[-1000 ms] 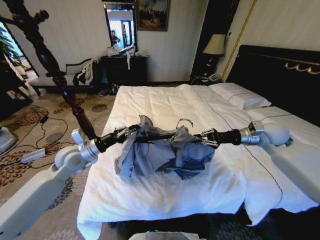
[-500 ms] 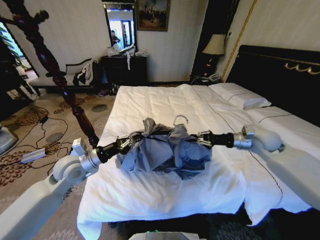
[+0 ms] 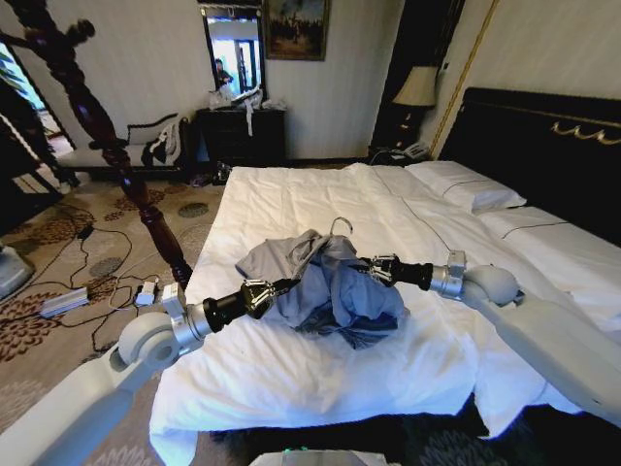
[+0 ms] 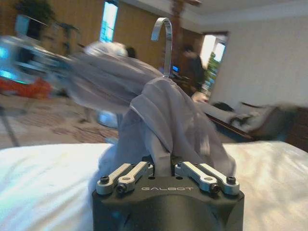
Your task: Pick up the clothes from the bed and hang them on the clothes hanger.
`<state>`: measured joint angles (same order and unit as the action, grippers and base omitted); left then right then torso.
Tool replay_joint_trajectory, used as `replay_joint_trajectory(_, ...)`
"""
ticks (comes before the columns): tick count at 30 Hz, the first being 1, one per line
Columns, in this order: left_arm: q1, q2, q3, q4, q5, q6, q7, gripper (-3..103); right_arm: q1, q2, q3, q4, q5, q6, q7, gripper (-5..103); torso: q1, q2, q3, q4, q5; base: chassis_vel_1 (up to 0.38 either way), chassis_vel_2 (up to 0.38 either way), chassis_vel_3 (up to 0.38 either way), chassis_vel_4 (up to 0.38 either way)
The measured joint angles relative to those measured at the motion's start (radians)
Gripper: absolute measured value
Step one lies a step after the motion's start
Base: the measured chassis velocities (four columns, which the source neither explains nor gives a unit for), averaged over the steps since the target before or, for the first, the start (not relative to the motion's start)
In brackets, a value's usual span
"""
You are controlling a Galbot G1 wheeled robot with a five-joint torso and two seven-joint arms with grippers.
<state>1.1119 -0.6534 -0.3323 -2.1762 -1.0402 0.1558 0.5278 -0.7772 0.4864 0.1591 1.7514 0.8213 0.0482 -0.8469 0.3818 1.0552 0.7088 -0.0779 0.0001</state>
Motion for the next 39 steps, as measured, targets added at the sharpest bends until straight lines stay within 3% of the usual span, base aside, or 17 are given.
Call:
replay_joint_trajectory(1, -0.015, -0.002, -0.002, 0.026, 0.001, -0.003, -0.009, 0, 0.0, 0.001, -0.001, -0.001, 0.006, 0.015, -0.041, 13, 0.0, 0.0, 0.0, 0.0001, -0.0002, 0.0, 0.0, 0.0, 0.0)
replay_joint_trajectory(7, -0.064, -0.001, -0.004, 0.099, 0.004, -0.005, -0.031, 0, 0.005, -0.007, 0.015, 0.0, 0.006, 0.035, -0.088, 13, 0.0, 0.0, 0.0, 0.0, -0.0004, 0.0, 0.0, 0.0, 0.0)
replay_joint_trajectory(19, -0.056, 0.042, -0.003, 0.07, 0.057, 0.02, -0.084, 0, 0.014, -0.003, 0.012, -0.014, -0.018, 0.044, -0.061, 13, 0.0, 0.0, 0.0, 0.0001, -0.0003, 0.0, 0.0, 0.0, 0.0)
replay_joint_trajectory(23, -0.046, 0.056, 0.003, 0.03, 0.066, 0.042, -0.129, 0, 0.021, 0.002, -0.001, -0.021, -0.022, 0.032, -0.011, 13, 0.0, 0.0, 0.0, 0.0001, 0.0001, 0.0, 0.0, 0.0, 0.0)
replay_joint_trajectory(24, -0.042, 0.056, 0.013, 0.01, 0.068, 0.073, -0.189, 0, 0.027, 0.005, -0.01, -0.025, -0.012, 0.028, 0.024, 13, 0.0, 0.0, 0.0, 0.0001, 0.0, 0.0, 0.0, 0.0, 0.0)
replay_joint_trajectory(26, -0.043, 0.042, 0.025, 0.011, 0.064, 0.094, -0.237, 0, 0.028, 0.013, -0.016, -0.024, 0.016, 0.029, 0.046, 13, 0.0, 0.0, 0.0, 0.0001, -0.0001, 0.0, 0.0, 0.0, 0.0)
replay_joint_trajectory(29, -0.055, 0.02, 0.041, 0.027, 0.058, 0.099, -0.257, 0, 0.018, 0.017, -0.02, -0.013, 0.044, 0.035, 0.063, 13, 0.0, 0.0, 0.0, 0.0002, -0.0004, 0.0, 0.0, 0.0, 0.0)
replay_joint_trajectory(33, -0.081, -0.008, 0.058, 0.045, 0.047, 0.102, -0.282, 0, 0.001, 0.016, -0.02, -0.002, 0.046, 0.047, 0.063, 13, 0.0, 0.0, 0.0, -0.0001, 0.0, 0.0, 0.0, 0.0, 0.0)
replay_joint_trajectory(36, -0.121, -0.029, 0.058, 0.089, 0.031, 0.099, -0.336, 0, -0.002, 0.012, -0.02, -0.005, 0.051, 0.076, 0.004, 13, 0.0, 0.0, 0.0, -0.0001, -0.0004, 0.0, 0.0, 0.0, 0.0)
replay_joint_trajectory(39, -0.137, -0.031, 0.052, 0.11, 0.02, 0.095, -0.353, 0, -0.003, 0.01, -0.02, -0.006, 0.05, 0.082, -0.013, 13, 0.0, 0.0, 0.0, -0.0001, -0.0003, 0.0, 0.0, 0.0, 0.0)
